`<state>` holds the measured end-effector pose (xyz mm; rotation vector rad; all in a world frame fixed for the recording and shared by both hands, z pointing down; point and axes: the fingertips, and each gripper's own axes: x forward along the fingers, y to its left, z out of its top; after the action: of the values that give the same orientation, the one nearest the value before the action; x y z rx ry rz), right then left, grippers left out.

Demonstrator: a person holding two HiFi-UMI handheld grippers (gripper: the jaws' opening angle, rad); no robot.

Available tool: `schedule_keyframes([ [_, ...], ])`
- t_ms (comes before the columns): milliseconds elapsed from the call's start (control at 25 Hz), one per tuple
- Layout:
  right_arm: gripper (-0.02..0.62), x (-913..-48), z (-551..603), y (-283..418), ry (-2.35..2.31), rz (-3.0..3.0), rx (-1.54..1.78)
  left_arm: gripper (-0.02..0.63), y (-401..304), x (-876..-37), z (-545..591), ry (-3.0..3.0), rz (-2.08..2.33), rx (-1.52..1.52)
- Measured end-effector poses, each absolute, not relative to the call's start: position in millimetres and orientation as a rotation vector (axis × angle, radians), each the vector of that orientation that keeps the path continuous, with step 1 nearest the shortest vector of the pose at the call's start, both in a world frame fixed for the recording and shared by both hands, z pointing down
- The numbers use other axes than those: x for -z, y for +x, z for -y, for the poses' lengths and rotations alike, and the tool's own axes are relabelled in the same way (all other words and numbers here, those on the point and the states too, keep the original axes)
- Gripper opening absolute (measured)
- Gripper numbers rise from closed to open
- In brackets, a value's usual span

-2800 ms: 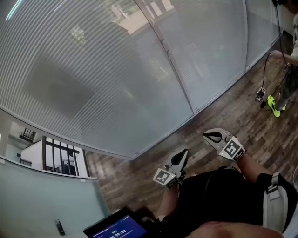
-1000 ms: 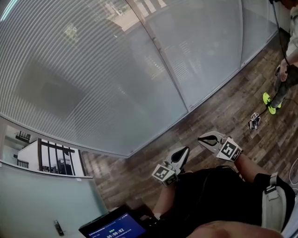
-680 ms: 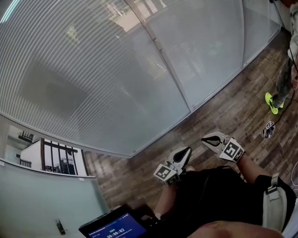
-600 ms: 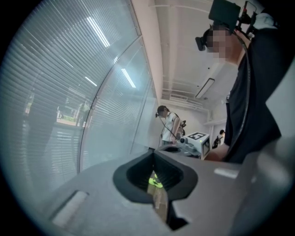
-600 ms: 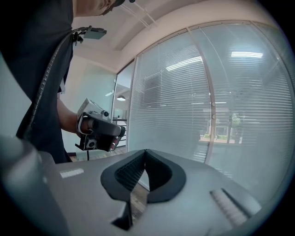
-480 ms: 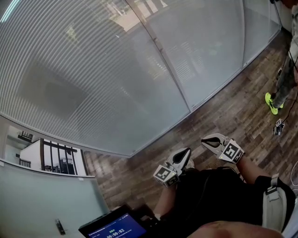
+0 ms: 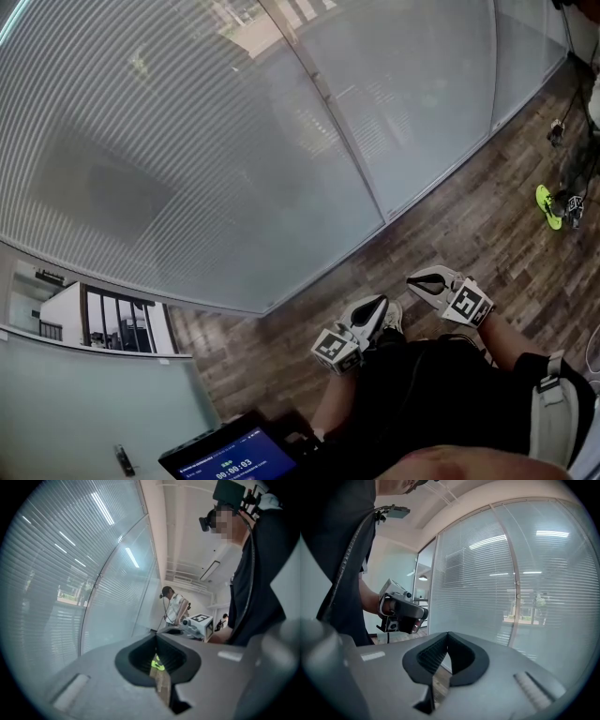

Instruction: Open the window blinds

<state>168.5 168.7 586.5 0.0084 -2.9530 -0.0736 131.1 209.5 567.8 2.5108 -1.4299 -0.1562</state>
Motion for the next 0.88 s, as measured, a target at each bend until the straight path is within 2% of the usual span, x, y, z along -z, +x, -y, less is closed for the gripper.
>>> schedule_keyframes([
  [520, 0.006, -597.5, -142.4, 133.3, 0.001, 2.918, 0.015, 0.002, 98.1, -569.1, -172.6, 2.45, 1.39, 0.196],
  [880, 0.006, -599.3, -108.2, 99.2, 0.015, 2.912, -0.019, 0.002, 71.8, -576.5, -134.2, 2.464, 1.371, 0.071],
])
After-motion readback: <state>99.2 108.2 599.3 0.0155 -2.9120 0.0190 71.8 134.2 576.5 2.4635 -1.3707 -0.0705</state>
